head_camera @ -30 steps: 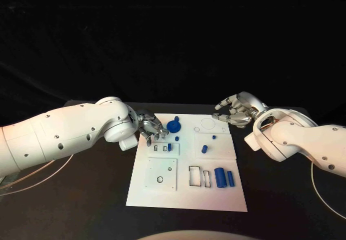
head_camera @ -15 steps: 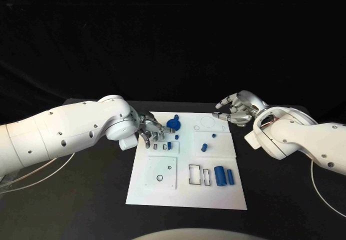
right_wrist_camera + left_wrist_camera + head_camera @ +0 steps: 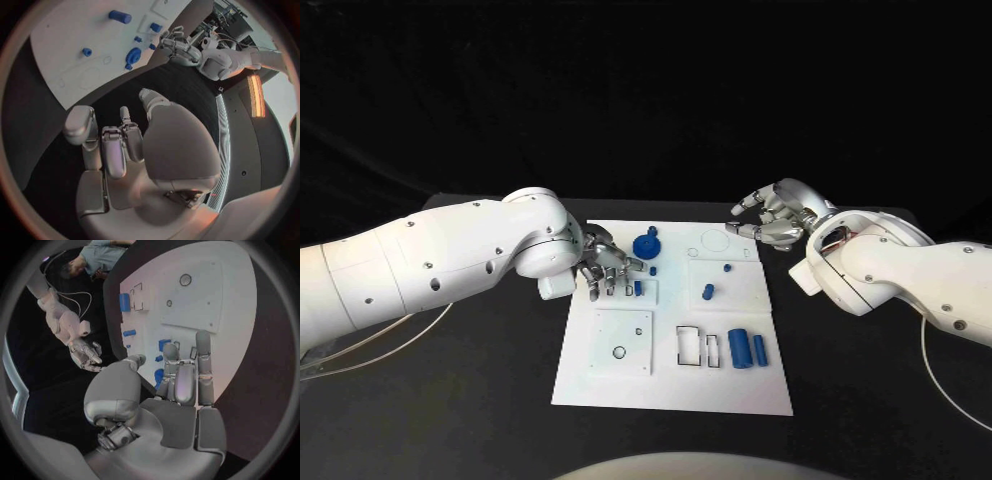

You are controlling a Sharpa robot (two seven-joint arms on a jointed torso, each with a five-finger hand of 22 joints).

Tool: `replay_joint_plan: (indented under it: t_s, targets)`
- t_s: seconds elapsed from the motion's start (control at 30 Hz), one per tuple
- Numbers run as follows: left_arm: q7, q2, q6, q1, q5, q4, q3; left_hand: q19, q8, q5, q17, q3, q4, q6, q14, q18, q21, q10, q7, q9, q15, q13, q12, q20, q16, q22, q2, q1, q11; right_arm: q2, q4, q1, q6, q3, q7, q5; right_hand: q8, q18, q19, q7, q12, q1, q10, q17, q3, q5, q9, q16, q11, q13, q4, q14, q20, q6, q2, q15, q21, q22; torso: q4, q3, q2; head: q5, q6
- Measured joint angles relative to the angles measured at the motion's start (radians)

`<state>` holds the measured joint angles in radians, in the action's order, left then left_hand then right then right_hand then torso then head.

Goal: Assemble the parts on the task board

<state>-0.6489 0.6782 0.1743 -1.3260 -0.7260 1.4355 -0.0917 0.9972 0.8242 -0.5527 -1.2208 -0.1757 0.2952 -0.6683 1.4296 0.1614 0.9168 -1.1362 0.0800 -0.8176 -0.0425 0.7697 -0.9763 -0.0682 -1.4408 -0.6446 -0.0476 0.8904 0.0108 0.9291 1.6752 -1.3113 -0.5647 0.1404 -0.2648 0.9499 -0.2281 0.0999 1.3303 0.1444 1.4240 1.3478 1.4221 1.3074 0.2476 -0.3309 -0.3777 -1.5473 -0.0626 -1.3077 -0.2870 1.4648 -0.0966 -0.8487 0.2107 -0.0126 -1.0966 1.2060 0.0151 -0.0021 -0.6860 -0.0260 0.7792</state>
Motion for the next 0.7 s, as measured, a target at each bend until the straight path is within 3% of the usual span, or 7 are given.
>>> replay_joint_plan:
  t_s: [0.7]
  targets:
    - [-0.012,-0.038,0.028,0.000,-0.026,-0.037,-0.008,0.021,0.016,-0.020,-0.065,-0.040,0.001,0.000,0.022,0.000,0.045,0.000,0.000,0.008,0.000,0.030,-0.046,-0.002,-0.036,-0.060,-0.019,0.039,0.000,-0.003,-0.004,0.001,0.001,0.001,-0.005,0.000,0.000,0.000,-0.004,0.000,0.000,0.000,-0.004,0.000,0.003,-0.008,0.001,0.000,0.004,0.000,-0.003,0.000,0.004,0.000,0.000,0.000,0.005,-0.003,-0.0003,0.0006,0.000,0.003,0.011]
